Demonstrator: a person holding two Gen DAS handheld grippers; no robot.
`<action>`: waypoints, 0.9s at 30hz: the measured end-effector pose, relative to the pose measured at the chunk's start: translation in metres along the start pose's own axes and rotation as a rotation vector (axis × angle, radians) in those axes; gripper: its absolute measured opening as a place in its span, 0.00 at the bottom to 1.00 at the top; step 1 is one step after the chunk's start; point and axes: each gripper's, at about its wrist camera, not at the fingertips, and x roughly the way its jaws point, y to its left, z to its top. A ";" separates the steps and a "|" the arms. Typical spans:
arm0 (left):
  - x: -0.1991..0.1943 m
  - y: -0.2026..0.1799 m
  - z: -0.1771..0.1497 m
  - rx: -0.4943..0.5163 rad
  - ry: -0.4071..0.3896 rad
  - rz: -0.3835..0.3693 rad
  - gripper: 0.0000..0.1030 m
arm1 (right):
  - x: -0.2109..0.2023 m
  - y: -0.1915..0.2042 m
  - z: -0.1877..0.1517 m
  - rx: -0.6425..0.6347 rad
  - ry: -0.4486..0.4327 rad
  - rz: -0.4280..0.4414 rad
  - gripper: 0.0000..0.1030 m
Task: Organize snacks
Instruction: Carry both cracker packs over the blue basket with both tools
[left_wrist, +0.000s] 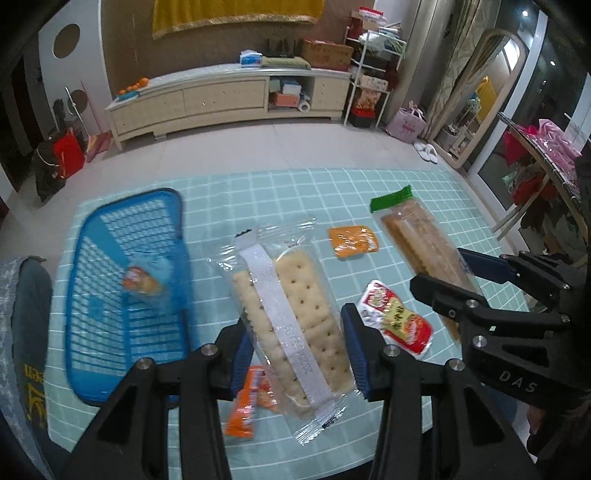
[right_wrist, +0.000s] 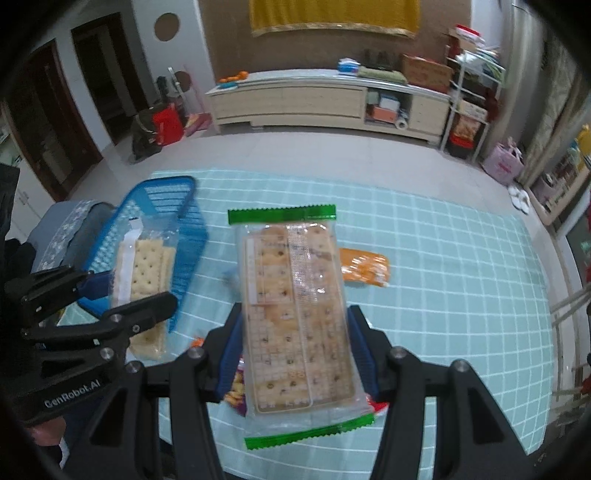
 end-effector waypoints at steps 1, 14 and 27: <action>-0.004 0.007 -0.001 0.000 -0.003 0.005 0.41 | 0.001 0.008 0.003 -0.008 -0.002 0.007 0.57; -0.029 0.118 -0.014 -0.030 -0.004 0.104 0.41 | 0.033 0.103 0.034 -0.089 0.022 0.083 0.57; 0.016 0.189 -0.033 -0.035 0.071 0.129 0.41 | 0.091 0.159 0.041 -0.156 0.103 0.107 0.57</action>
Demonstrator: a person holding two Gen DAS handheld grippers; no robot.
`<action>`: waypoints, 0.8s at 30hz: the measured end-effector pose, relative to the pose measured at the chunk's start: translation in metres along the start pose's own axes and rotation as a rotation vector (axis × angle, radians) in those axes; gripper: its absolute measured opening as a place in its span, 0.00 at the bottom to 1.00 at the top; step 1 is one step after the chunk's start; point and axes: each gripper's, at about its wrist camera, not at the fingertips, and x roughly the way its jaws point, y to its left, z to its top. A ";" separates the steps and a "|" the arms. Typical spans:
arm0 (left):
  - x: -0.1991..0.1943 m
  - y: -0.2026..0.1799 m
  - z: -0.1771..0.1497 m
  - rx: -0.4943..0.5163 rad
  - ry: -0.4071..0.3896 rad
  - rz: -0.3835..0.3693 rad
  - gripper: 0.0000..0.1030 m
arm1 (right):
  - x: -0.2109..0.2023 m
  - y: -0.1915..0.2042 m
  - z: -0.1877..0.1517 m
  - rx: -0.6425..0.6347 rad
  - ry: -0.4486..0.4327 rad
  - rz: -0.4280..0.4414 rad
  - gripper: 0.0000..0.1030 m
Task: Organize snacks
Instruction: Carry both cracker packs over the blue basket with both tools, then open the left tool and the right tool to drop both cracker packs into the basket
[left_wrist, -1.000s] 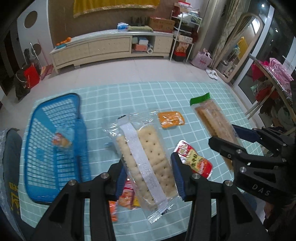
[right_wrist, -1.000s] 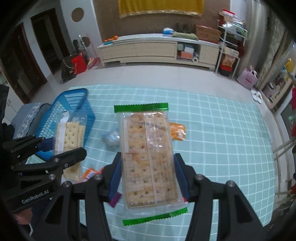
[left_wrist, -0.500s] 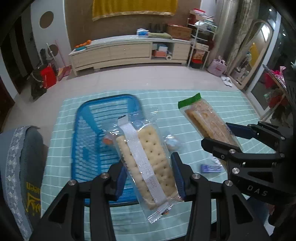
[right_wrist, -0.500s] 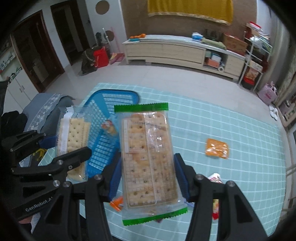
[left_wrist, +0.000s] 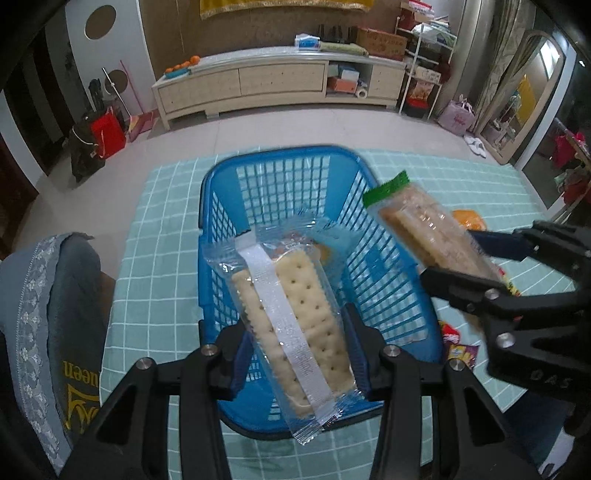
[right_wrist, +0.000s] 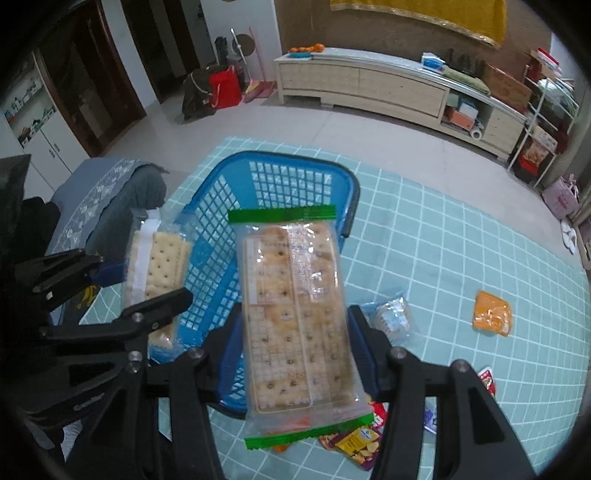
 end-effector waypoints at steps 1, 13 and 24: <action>0.004 0.001 -0.001 0.001 0.007 -0.003 0.41 | 0.002 0.000 0.000 -0.001 0.004 -0.004 0.57; 0.020 0.008 -0.009 -0.015 0.048 -0.007 0.58 | 0.002 0.004 -0.001 0.007 0.012 -0.024 0.57; -0.021 0.025 -0.019 -0.045 -0.020 0.026 0.62 | -0.007 0.025 0.000 -0.032 -0.009 0.004 0.57</action>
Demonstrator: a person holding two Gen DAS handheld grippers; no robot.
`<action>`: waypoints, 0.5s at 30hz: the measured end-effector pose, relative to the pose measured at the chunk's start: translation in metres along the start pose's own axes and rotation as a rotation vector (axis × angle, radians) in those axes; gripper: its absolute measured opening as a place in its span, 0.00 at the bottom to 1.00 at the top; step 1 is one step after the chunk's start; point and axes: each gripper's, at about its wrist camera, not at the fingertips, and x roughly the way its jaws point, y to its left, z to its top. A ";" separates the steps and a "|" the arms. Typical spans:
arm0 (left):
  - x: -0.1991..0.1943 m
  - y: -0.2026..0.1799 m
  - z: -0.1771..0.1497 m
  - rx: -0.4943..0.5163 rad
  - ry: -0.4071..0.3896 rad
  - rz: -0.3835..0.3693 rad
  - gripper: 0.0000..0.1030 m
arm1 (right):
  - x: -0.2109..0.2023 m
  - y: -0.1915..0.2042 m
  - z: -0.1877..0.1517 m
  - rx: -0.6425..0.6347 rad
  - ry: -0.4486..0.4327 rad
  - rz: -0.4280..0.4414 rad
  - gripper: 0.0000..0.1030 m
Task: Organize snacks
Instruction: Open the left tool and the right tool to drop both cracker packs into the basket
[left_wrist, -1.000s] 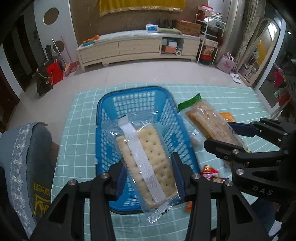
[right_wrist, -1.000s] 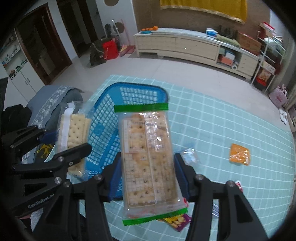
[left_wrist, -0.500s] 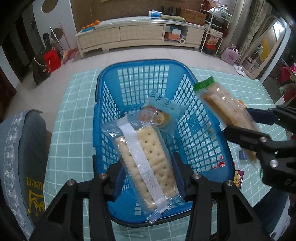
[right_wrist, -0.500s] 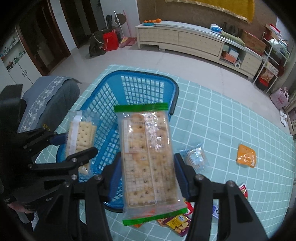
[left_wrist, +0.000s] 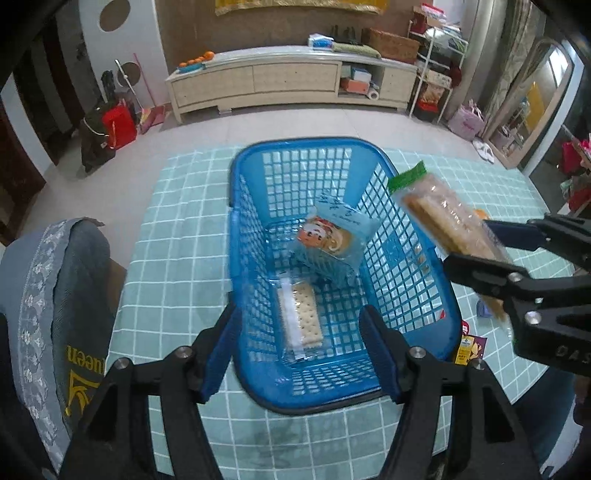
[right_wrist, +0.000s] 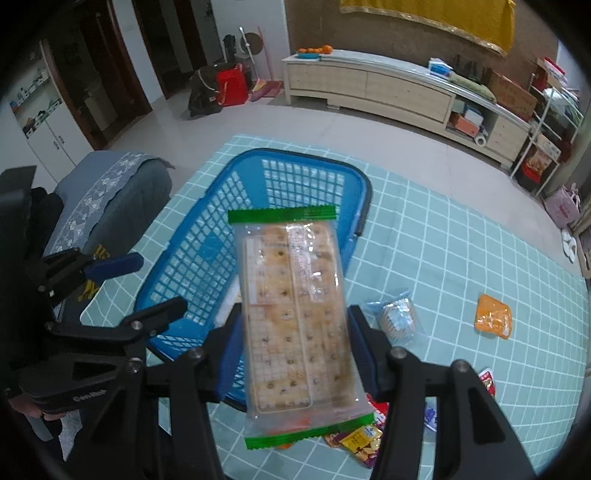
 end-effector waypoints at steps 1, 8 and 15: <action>-0.006 0.005 -0.002 -0.015 -0.019 0.009 0.62 | 0.000 0.003 0.001 -0.007 -0.001 0.005 0.57; -0.020 0.033 -0.018 -0.078 -0.038 0.045 0.62 | 0.013 0.032 0.007 -0.113 -0.006 0.030 0.57; -0.016 0.037 -0.030 -0.093 -0.025 0.051 0.62 | 0.039 0.055 0.005 -0.225 0.021 0.034 0.57</action>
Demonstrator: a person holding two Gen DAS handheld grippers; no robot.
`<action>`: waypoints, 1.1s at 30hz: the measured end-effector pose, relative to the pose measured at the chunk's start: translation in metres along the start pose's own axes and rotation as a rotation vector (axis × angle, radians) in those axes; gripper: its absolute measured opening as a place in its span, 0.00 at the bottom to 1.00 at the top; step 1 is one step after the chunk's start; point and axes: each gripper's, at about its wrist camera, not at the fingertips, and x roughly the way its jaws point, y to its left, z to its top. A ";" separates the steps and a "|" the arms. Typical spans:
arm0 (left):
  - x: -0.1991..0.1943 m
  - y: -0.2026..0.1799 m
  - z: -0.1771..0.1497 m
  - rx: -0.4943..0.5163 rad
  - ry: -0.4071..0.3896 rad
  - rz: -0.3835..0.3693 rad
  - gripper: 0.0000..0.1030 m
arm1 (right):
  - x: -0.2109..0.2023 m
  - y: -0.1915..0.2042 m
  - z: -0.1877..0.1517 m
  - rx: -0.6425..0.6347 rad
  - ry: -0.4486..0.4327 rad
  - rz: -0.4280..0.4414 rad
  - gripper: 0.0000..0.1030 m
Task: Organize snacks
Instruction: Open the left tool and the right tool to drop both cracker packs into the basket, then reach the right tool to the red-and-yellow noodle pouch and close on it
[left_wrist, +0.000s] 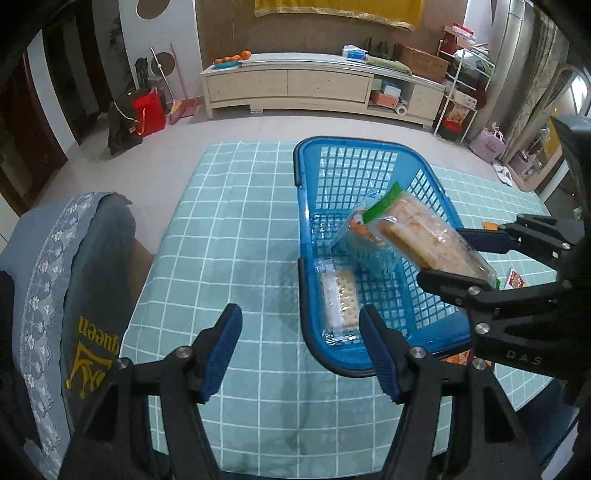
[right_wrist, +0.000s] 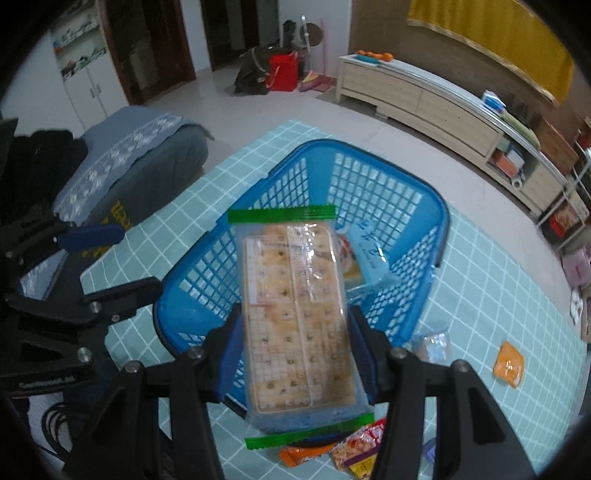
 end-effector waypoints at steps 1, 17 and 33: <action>0.001 0.000 -0.001 -0.001 0.000 -0.001 0.62 | 0.002 0.002 0.000 -0.012 0.000 -0.001 0.57; 0.012 0.005 -0.010 -0.011 0.008 -0.021 0.62 | 0.017 0.005 -0.010 -0.088 0.017 -0.063 0.85; -0.026 -0.045 -0.027 0.104 -0.088 -0.074 0.68 | -0.055 -0.023 -0.053 0.050 -0.049 -0.088 0.85</action>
